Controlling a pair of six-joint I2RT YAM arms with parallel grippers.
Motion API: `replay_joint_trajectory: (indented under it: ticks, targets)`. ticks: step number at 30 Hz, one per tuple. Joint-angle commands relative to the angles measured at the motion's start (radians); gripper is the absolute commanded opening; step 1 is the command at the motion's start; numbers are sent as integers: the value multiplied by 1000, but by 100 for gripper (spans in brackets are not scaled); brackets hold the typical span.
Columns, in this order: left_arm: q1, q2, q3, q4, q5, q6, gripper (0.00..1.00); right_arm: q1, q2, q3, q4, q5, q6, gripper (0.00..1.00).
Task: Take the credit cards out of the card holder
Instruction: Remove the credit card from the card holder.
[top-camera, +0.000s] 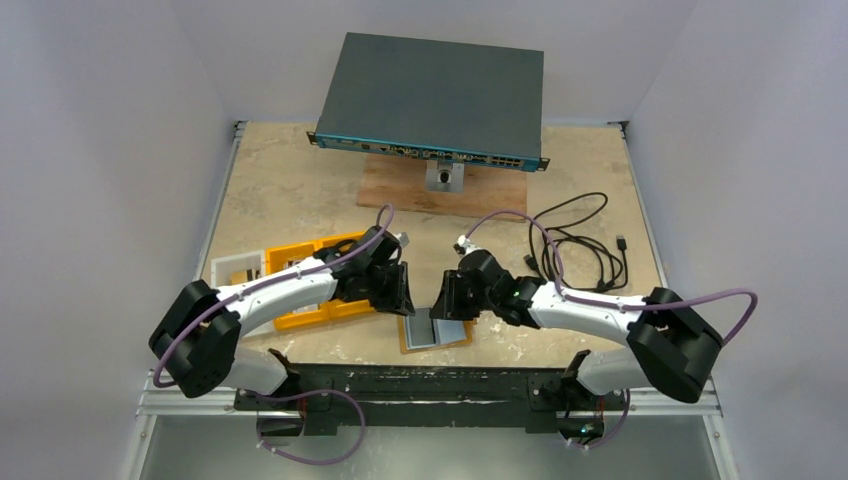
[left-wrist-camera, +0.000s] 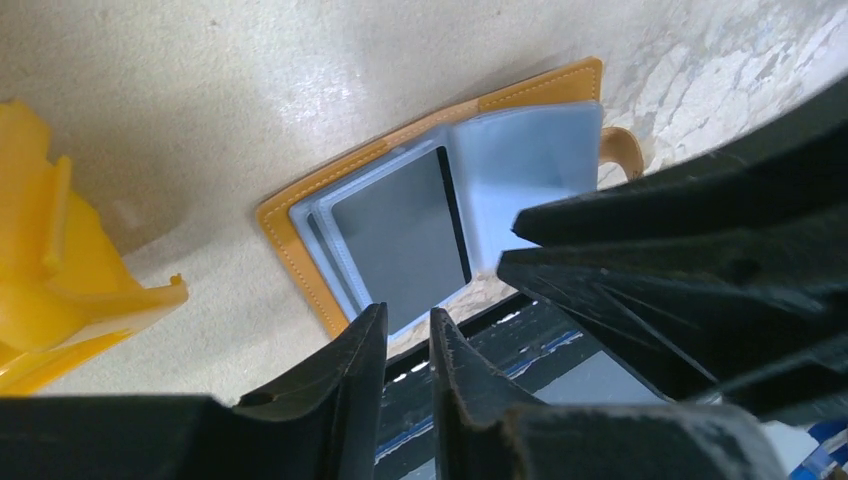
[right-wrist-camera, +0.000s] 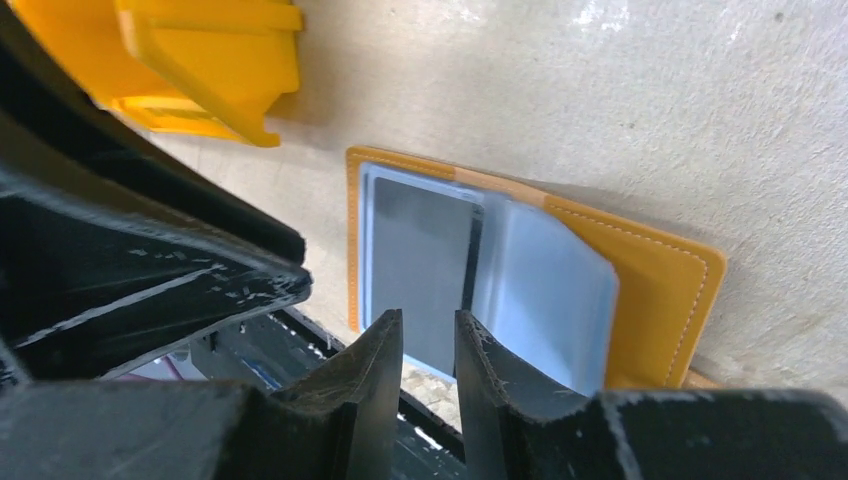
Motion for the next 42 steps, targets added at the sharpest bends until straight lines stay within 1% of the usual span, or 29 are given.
replay_joint_trajectory:
  ticks: [1, 4, 8, 12, 29, 35, 36, 42]
  targets:
    - [-15, 12, -9, 62, 7, -20, 17, -23, 23, -50, 146, -91, 24, 26]
    - [-20, 37, -9, 77, 9, -23, 11, -29, 36, -75, 176, -100, 35, 25]
    - [-30, 75, -10, 84, 9, -24, 7, -32, 52, -94, 201, -105, 44, 25]
    - [-38, 92, -24, 88, -14, -25, 6, -37, 65, -117, 218, -104, 51, 25]
    - [-75, 192, -30, 149, -7, -51, 4, -43, 136, -195, 319, -124, 78, 24]
    - [-80, 216, -27, 143, -16, -62, 2, -49, 136, -216, 349, -138, 87, 24]
    - [-80, 219, -25, 136, -24, -64, 0, -55, 135, -223, 361, -144, 88, 24]
    - [-79, 232, -21, 80, -68, -70, 0, -104, 125, -298, 491, -222, 123, 25]
